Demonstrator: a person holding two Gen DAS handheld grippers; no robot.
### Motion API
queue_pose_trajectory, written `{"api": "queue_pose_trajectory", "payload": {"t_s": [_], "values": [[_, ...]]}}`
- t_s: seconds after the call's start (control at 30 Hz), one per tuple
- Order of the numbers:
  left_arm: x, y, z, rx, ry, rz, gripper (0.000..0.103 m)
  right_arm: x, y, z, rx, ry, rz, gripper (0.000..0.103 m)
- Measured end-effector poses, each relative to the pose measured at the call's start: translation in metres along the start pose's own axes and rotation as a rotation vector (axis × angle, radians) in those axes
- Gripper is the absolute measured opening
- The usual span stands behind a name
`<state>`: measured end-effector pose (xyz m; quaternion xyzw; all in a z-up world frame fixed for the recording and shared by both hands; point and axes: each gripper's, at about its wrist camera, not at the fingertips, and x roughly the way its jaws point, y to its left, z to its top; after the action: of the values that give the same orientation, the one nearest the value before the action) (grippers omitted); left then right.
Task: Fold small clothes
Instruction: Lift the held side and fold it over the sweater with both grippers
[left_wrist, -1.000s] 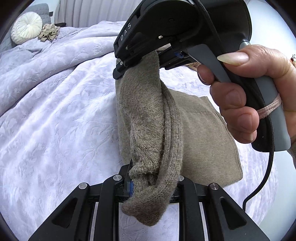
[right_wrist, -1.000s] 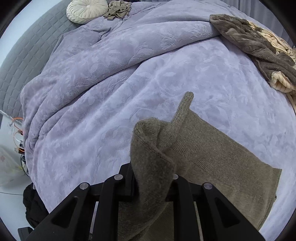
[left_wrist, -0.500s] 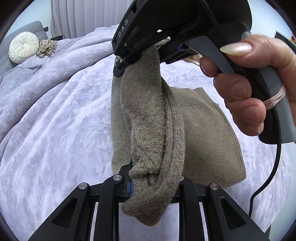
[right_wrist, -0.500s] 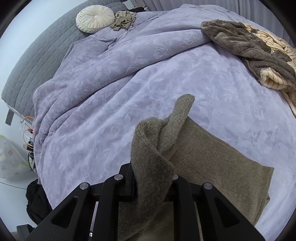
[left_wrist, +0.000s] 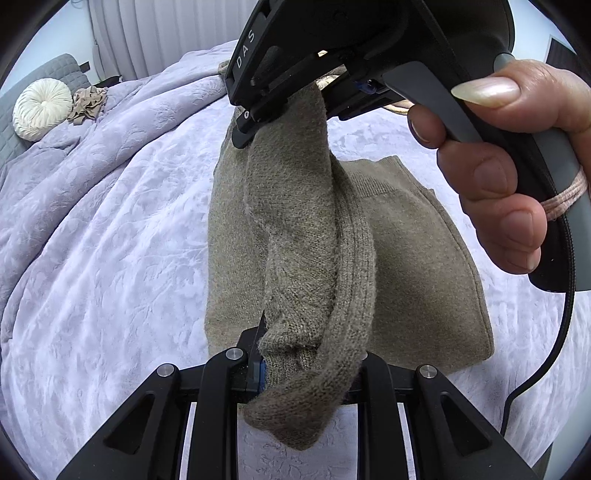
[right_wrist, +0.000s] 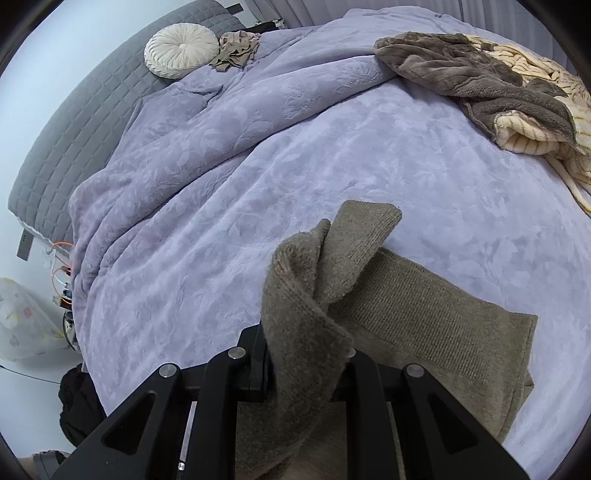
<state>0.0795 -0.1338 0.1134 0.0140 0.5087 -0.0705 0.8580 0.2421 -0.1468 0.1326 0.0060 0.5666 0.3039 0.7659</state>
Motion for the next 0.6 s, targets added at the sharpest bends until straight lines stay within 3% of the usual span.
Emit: {"api": "queue_pose_trajectory", "payload": {"t_s": [0.6], "values": [[0.009, -0.063, 0.006, 0.092, 0.014, 0.095, 0.023, -0.033, -0.041, -0.021, -0.034, -0.022, 0.021, 0.018]]}}
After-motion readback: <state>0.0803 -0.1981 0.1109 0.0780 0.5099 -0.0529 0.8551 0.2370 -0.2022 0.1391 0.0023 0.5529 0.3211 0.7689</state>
